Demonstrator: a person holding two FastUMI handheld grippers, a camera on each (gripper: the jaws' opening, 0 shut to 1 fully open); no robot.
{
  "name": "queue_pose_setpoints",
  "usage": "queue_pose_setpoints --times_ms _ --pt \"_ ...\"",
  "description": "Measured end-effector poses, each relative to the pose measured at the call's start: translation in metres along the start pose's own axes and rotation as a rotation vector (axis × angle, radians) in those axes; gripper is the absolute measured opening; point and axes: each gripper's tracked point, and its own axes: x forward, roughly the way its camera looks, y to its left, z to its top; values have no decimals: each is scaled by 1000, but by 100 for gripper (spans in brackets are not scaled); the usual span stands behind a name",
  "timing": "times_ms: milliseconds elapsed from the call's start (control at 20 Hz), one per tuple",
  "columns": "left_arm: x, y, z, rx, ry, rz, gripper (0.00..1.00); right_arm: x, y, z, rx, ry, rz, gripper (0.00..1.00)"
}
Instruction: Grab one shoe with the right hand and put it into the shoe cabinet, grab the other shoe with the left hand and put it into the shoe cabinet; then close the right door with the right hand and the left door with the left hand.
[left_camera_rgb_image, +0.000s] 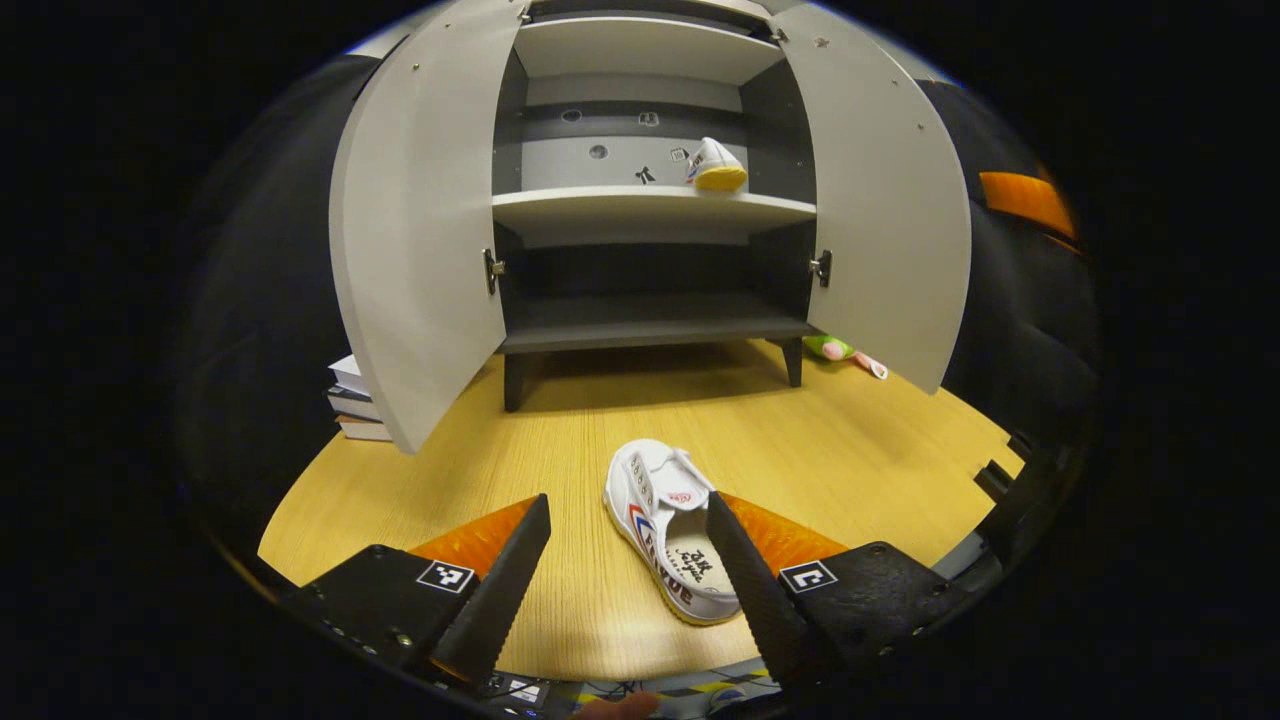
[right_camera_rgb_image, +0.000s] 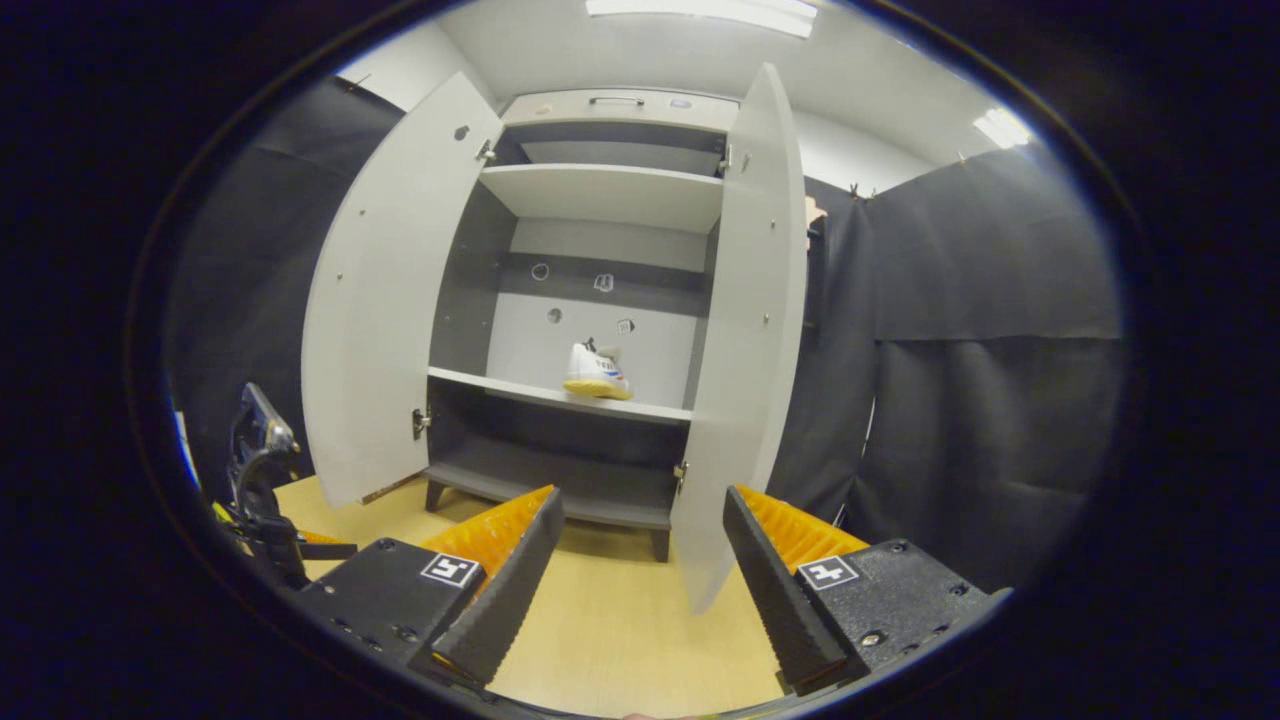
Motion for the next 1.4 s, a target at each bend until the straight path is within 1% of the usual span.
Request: queue_pose_setpoints --times_ms 150,450,750,1150,1250,1300,1350,1400 --pt "12 -2 -17 6 56 -4 95 4 0 -11 3 31 0 100" --pt "35 1 -39 12 123 14 96 16 -2 -23 -1 75 -9 100" --pt "64 10 -40 -4 148 36 96 33 2 -36 -10 107 -4 100" --pt "101 13 -43 -28 183 42 97 54 7 -49 -13 141 5 100" --pt "107 11 -41 -37 177 32 88 56 7 -50 -11 144 6 100" --pt "108 9 -41 -41 174 29 80 57 8 -50 -12 145 6 100" --pt "108 5 -40 -44 163 21 86 58 8 -51 -16 146 6 100" --pt "110 4 -39 -42 154 27 77 59 8 -52 -19 147 6 100"
